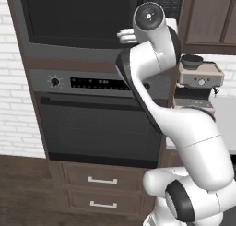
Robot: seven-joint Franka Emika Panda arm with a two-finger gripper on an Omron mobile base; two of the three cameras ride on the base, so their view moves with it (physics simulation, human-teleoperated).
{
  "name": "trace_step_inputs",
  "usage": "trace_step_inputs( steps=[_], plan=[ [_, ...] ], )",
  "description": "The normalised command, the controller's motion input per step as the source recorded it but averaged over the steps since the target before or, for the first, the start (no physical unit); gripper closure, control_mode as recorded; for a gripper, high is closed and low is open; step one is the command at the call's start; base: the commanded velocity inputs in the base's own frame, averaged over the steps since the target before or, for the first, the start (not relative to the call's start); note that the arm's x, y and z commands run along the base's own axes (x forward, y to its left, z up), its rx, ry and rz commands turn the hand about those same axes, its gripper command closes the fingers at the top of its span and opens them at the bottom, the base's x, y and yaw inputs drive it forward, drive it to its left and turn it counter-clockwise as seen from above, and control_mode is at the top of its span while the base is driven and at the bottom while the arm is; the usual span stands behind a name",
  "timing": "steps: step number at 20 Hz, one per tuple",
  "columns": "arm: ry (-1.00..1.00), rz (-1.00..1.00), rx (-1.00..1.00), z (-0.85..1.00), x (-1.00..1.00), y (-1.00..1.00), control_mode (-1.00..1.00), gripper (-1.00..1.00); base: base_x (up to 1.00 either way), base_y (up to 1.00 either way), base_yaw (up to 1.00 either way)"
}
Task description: Open the microwave, place the bowl with waffle inside the microwave, then close the microwave door and turn it on.
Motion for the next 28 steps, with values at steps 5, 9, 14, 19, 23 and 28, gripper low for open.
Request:
trace_step_inputs(
  steps=[5, 9, 14, 19, 23, 28],
  plan=[
    [0.00, -0.09, 0.00, -0.22, 0.28, -0.27, -1.00, -1.00, 0.00, 0.00, 0.00],
    [0.00, -0.02, 0.00, 0.00, 0.50, -0.02, -1.00, -1.00, 0.00, 0.00, 0.00],
    [0.00, -0.01, 0.00, 0.00, 0.57, 0.02, -1.00, -1.00, 0.00, 0.00, 0.00],
    [0.00, -0.03, -0.01, 0.00, 0.55, 0.11, -1.00, -1.00, 0.00, 0.00, 0.00],
    [0.00, -0.06, -0.03, 0.00, 0.36, 0.27, -1.00, -1.00, 0.00, 0.00, 0.00],
    [0.00, -0.06, -0.01, 0.00, 0.31, 0.09, -1.00, -1.00, 0.00, 0.00, 0.00]
  ],
)
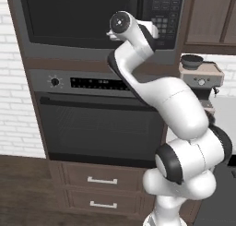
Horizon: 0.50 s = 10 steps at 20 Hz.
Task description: Open the microwave, place the bowl with waffle inside the microwave, then close the microwave door and turn it on.
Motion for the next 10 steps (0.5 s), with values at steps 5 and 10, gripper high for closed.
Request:
trace_step_inputs(
  steps=[5, 10],
  plan=[
    [0.00, -0.06, 0.00, -0.05, 0.15, -0.23, -1.00, -1.00, 0.00, 0.00, 0.00],
    [-0.02, -0.05, 0.00, -0.23, -0.02, -0.62, -1.00, -1.00, 0.00, 0.00, 0.00]
  ],
)
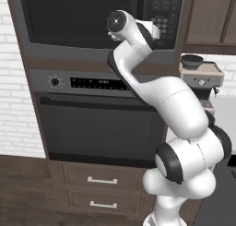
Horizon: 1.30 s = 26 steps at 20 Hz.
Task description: Open the microwave, place the bowl with waffle inside the microwave, then close the microwave door and turn it on.
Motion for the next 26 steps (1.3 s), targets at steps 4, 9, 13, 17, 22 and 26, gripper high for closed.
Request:
trace_step_inputs(
  steps=[4, 9, 13, 17, 22, 26],
  plan=[
    [-0.06, -0.05, 0.04, -0.49, -0.16, -0.99, -1.00, 1.00, 0.00, 0.00, 0.00],
    [-0.01, -0.01, 0.00, -0.37, 0.37, -0.25, -1.00, 1.00, 0.00, 0.00, 0.00],
    [0.04, 0.00, 0.00, -0.29, 0.73, -0.07, -1.00, 1.00, 0.00, 0.00, 0.00],
    [0.02, 0.06, 0.01, -0.38, 0.56, 0.00, -1.00, 1.00, 0.00, 0.00, 0.00],
    [-0.19, 0.27, 0.08, -0.63, 0.04, 0.03, -1.00, 1.00, 0.00, 0.00, 0.00],
    [-0.33, 0.38, 0.04, -0.73, 0.12, 0.46, -1.00, 1.00, 0.00, 0.00, 0.00]
  ],
)
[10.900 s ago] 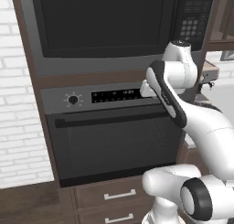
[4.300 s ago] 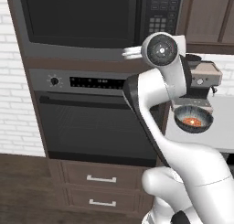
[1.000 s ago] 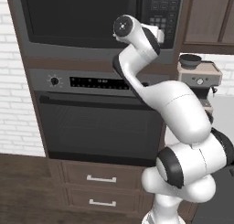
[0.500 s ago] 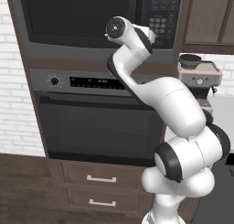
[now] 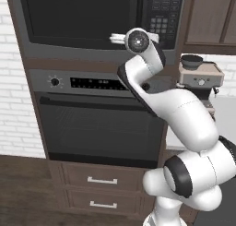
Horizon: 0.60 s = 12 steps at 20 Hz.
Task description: Open the microwave, place the bowl with waffle inside the microwave, then close the microwave door and turn it on.
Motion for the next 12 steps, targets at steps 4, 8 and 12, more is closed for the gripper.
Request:
trace_step_inputs(
  steps=[4, 8, 12],
  plan=[
    [-0.08, 0.48, 0.01, -0.42, 0.42, 0.95, -1.00, 1.00, 0.00, 0.00, 0.00],
    [0.10, 0.48, 0.00, -0.02, 0.05, 1.00, -1.00, 1.00, 0.00, 0.00, 0.00],
    [0.26, 0.46, -0.04, 0.00, -0.03, 1.00, -1.00, 1.00, 0.00, 0.00, 0.00]
  ],
)
